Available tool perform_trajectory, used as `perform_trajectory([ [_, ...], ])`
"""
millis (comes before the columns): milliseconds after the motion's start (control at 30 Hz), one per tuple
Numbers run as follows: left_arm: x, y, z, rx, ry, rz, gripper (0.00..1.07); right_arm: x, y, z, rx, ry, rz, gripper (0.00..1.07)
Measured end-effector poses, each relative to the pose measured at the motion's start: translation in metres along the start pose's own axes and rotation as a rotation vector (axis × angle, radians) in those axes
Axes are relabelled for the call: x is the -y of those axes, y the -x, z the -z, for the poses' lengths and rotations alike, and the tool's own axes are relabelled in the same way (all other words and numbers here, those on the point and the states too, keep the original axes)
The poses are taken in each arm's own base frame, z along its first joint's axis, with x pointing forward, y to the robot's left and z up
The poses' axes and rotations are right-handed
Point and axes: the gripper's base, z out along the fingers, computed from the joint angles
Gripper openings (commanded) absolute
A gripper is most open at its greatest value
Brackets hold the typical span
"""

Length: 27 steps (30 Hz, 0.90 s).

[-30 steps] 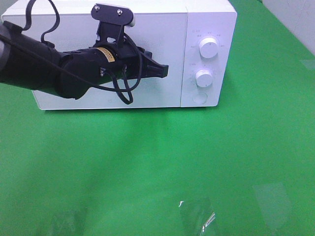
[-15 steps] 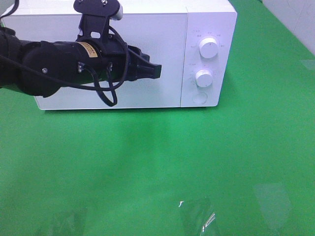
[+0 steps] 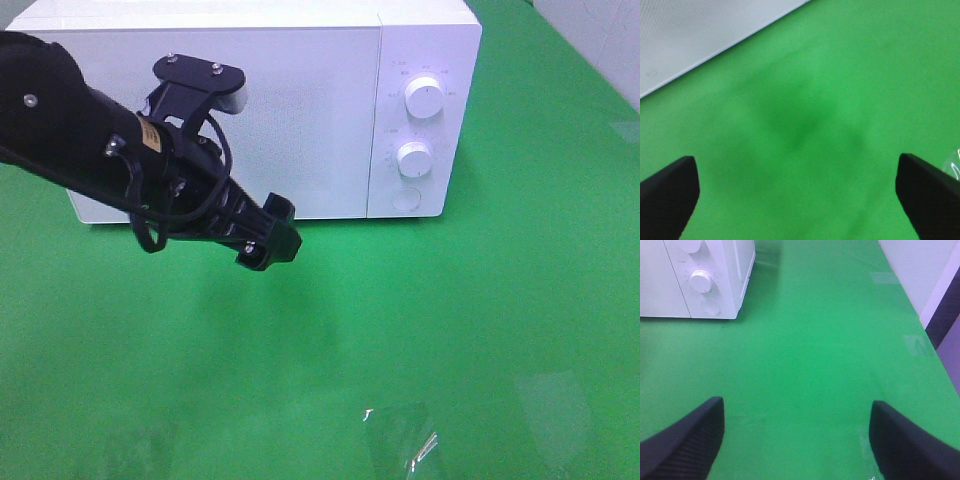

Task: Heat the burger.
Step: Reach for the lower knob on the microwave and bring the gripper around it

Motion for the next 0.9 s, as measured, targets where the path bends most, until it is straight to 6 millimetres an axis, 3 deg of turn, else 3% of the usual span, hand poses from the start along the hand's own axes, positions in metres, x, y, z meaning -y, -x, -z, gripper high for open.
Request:
perform_trajectory([
  [267, 0.003, -0.011, 0.031, -0.149, -0.018, -0.014, 1.0, 0.0, 0.0, 0.0, 0.0, 0.0, 0.0, 0.76],
  [333, 0.003, -0.017, 0.053, -0.214, -0.014, -0.029, 1.0, 0.0, 0.0, 0.0, 0.0, 0.0, 0.0, 0.76],
  [433, 0.001, -0.019, 0.057, -0.232, -0.013, -0.02, 1.0, 0.0, 0.0, 0.0, 0.0, 0.0, 0.0, 0.76],
  [500, -0.007, -0.021, 0.066, -0.251, 0.0, 0.017, 1.0, 0.0, 0.0, 0.0, 0.0, 0.0, 0.0, 0.76],
  [567, -0.034, -0.025, 0.085, -0.278, 0.039, 0.125, 1.0, 0.0, 0.0, 0.0, 0.0, 0.0, 0.0, 0.76],
  [600, -0.034, -0.025, 0.085, -0.278, 0.039, 0.125, 1.0, 0.0, 0.0, 0.0, 0.0, 0.0, 0.0, 0.76],
  [633, -0.049, -0.028, 0.097, -0.28, 0.061, 0.186, 1.0, 0.0, 0.0, 0.0, 0.0, 0.0, 0.0, 0.76],
  [733, -0.057, -0.03, 0.104, -0.28, 0.075, 0.22, 1.0, 0.0, 0.0, 0.0, 0.0, 0.0, 0.0, 0.76],
  [767, -0.072, -0.034, 0.117, -0.276, 0.103, 0.276, 1.0, 0.0, 0.0, 0.0, 0.0, 0.0, 0.0, 0.76],
  [800, -0.072, -0.034, 0.117, -0.276, 0.103, 0.276, 1.0, 0.0, 0.0, 0.0, 0.0, 0.0, 0.0, 0.76],
  [867, -0.098, -0.047, 0.147, -0.263, 0.161, 0.38, 1.0, 0.0, 0.0, 0.0, 0.0, 0.0, 0.0, 0.76],
  [900, -0.098, -0.047, 0.147, -0.263, 0.161, 0.38, 1.0, 0.0, 0.0, 0.0, 0.0, 0.0, 0.0, 0.76],
])
